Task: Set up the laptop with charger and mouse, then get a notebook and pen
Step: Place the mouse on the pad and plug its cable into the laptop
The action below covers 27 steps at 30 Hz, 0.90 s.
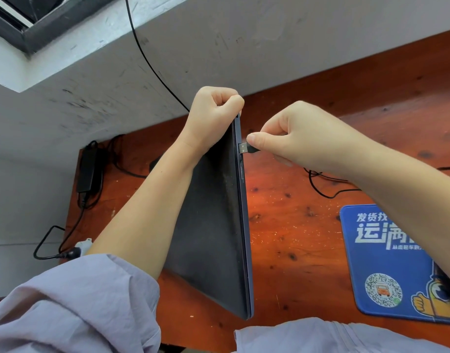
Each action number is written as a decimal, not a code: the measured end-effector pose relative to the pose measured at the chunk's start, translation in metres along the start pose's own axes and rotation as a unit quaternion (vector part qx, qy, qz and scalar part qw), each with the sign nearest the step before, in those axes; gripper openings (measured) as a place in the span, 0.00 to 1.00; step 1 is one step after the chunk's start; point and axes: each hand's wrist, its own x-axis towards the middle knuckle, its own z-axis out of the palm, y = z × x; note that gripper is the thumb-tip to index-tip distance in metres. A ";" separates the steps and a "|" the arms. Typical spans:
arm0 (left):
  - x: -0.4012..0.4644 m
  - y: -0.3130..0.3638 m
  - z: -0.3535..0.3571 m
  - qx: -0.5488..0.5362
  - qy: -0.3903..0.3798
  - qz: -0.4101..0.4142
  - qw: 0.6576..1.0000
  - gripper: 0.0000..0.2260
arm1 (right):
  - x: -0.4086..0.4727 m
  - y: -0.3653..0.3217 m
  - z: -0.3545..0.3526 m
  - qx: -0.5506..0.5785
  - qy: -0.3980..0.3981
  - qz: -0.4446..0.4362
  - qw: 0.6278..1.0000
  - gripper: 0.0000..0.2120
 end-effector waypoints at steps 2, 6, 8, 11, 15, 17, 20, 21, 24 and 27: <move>0.000 0.001 0.000 -0.001 0.000 0.001 1.000 0.12 | 0.002 -0.001 0.000 -0.008 -0.005 0.006 1.000 0.25; 0.000 0.000 0.002 -0.005 0.001 0.003 1.000 0.12 | 0.007 -0.007 -0.003 -0.044 -0.014 0.021 0.999 0.26; 0.001 -0.001 0.004 -0.004 0.002 0.005 1.000 0.12 | 0.008 -0.008 -0.005 -0.050 -0.021 0.029 0.998 0.26; 0.002 -0.002 0.007 -0.001 0.001 0.005 1.000 0.13 | 0.006 -0.005 -0.007 -0.039 -0.037 0.047 0.997 0.27; 0.001 -0.004 0.013 0.007 -0.007 0.008 1.000 0.13 | 0.002 0.000 -0.008 -0.055 -0.050 0.054 0.996 0.27; 0.001 -0.004 0.016 0.010 -0.010 0.009 1.000 0.13 | 0.001 0.004 -0.009 -0.073 -0.055 0.054 0.994 0.26; 0.000 -0.005 0.019 0.015 -0.017 0.009 1.000 0.13 | -0.002 0.008 -0.009 -0.077 -0.064 0.038 0.994 0.24; 0.000 -0.005 0.021 0.018 -0.019 0.010 1.000 0.13 | -0.003 0.009 -0.009 -0.069 -0.066 0.036 0.995 0.23; -0.001 -0.005 0.024 0.022 -0.020 0.012 1.000 0.14 | -0.003 0.009 -0.007 -0.067 -0.054 0.041 0.995 0.23; 0.001 -0.005 0.023 0.022 -0.012 0.008 1.000 0.14 | -0.002 0.009 0.000 -0.085 -0.021 0.041 0.995 0.22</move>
